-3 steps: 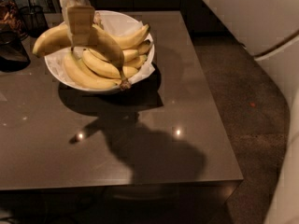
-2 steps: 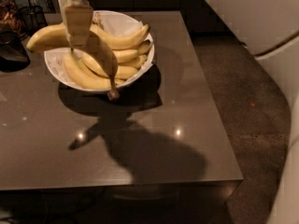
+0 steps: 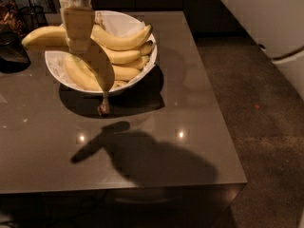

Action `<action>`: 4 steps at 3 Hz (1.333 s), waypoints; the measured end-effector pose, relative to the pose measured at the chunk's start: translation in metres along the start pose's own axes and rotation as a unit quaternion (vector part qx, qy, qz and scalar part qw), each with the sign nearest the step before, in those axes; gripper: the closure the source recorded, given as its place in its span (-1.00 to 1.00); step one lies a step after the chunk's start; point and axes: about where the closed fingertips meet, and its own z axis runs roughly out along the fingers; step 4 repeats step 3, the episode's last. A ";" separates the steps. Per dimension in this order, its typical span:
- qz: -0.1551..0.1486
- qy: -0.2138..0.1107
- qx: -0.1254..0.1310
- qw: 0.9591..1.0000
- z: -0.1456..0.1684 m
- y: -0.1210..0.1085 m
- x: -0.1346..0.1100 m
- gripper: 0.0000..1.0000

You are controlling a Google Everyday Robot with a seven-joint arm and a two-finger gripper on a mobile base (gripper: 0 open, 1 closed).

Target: Pick banana from white bowl

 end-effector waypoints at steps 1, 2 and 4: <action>0.018 -0.010 -0.011 1.000 0.001 0.011 0.001 1.00; 0.052 -0.019 -0.032 0.998 0.003 0.036 0.008 1.00; 0.052 -0.022 -0.029 0.998 0.002 0.034 0.007 1.00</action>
Offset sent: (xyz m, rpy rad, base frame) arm -0.0378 -0.0312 -0.0267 -0.0282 0.1611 -0.0723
